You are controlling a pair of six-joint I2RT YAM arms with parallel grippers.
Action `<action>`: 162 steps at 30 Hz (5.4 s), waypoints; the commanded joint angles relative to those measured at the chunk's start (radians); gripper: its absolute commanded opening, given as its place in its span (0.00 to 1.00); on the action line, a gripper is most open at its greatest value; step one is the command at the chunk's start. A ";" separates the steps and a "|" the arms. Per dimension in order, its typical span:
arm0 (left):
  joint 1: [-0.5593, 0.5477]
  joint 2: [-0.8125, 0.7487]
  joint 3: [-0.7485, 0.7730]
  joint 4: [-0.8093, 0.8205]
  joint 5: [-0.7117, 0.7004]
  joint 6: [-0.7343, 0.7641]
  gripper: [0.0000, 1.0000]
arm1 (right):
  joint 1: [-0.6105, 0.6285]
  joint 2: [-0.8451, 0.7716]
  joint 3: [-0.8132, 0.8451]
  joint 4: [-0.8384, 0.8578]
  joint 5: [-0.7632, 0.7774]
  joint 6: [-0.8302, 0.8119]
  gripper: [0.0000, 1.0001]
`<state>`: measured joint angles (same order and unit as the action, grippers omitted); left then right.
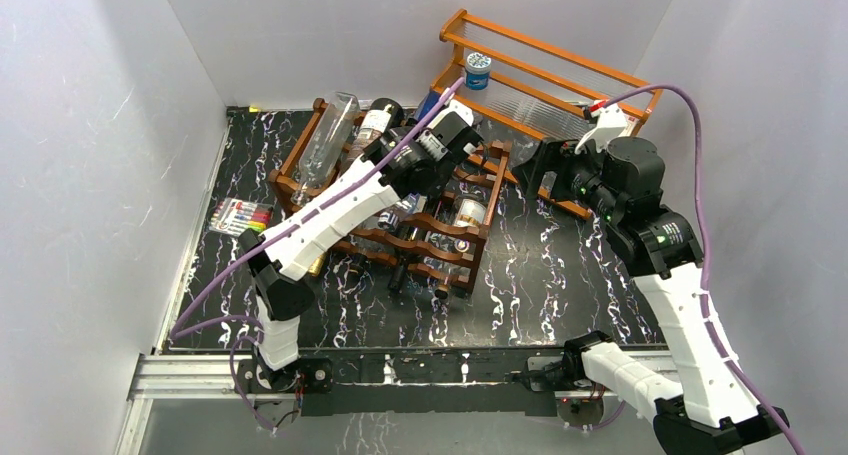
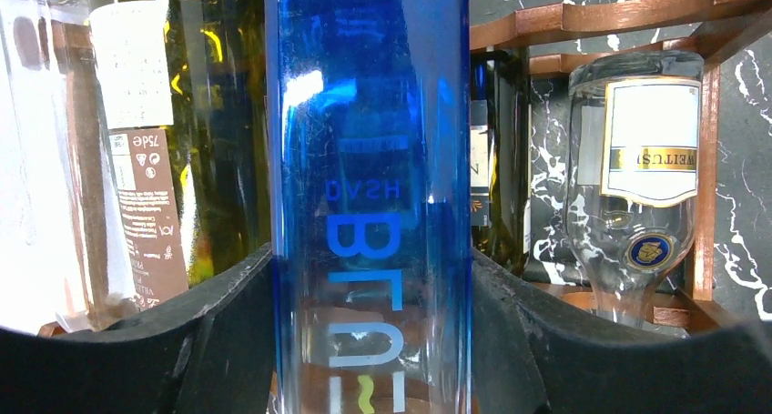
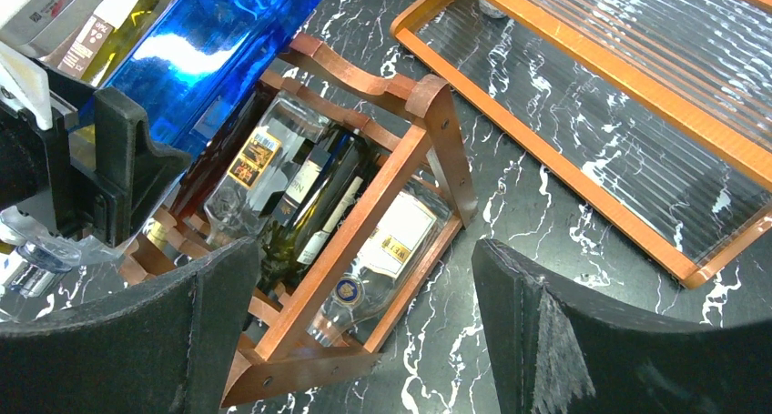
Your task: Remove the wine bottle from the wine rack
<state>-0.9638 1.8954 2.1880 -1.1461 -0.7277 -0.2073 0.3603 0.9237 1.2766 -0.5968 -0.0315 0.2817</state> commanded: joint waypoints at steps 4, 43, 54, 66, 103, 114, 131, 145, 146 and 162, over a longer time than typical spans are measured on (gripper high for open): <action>-0.001 -0.058 0.057 0.003 0.006 -0.030 0.38 | 0.004 -0.033 -0.019 0.081 0.030 -0.031 0.98; 0.238 -0.445 -0.236 0.231 0.571 -0.263 0.00 | 0.361 0.493 0.116 0.425 -0.458 -1.571 0.98; 0.244 -0.449 -0.226 0.240 0.623 -0.273 0.00 | 0.413 0.488 -0.037 0.779 -0.448 -1.525 0.84; 0.245 -0.535 -0.240 0.269 0.638 -0.230 0.75 | 0.417 0.462 -0.085 0.928 -0.406 -1.455 0.40; 0.244 -0.824 -0.365 0.399 0.537 -0.174 0.98 | 0.415 -0.002 -0.033 0.790 0.704 -0.827 0.00; 0.245 -0.832 -0.416 0.403 0.580 -0.208 0.98 | 0.176 -0.116 -0.453 1.143 0.614 -0.640 0.00; 0.244 -0.830 -0.485 0.394 0.609 -0.206 0.98 | -0.334 0.037 -0.971 1.859 -0.080 -0.195 0.00; 0.245 -0.827 -0.528 0.391 0.615 -0.195 0.98 | -0.354 0.367 -1.051 2.326 -0.176 -0.252 0.00; 0.244 -0.825 -0.528 0.391 0.616 -0.195 0.98 | -0.354 0.392 -1.047 2.349 -0.184 -0.248 0.00; 0.245 -0.808 -0.525 0.387 0.641 -0.196 0.98 | -0.354 0.559 -1.009 2.413 -0.169 -0.238 0.00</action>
<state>-0.7181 1.0863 1.6623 -0.7643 -0.1059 -0.4122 0.0086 1.4952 0.2554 1.4223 -0.2306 0.0448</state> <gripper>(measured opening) 0.981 0.723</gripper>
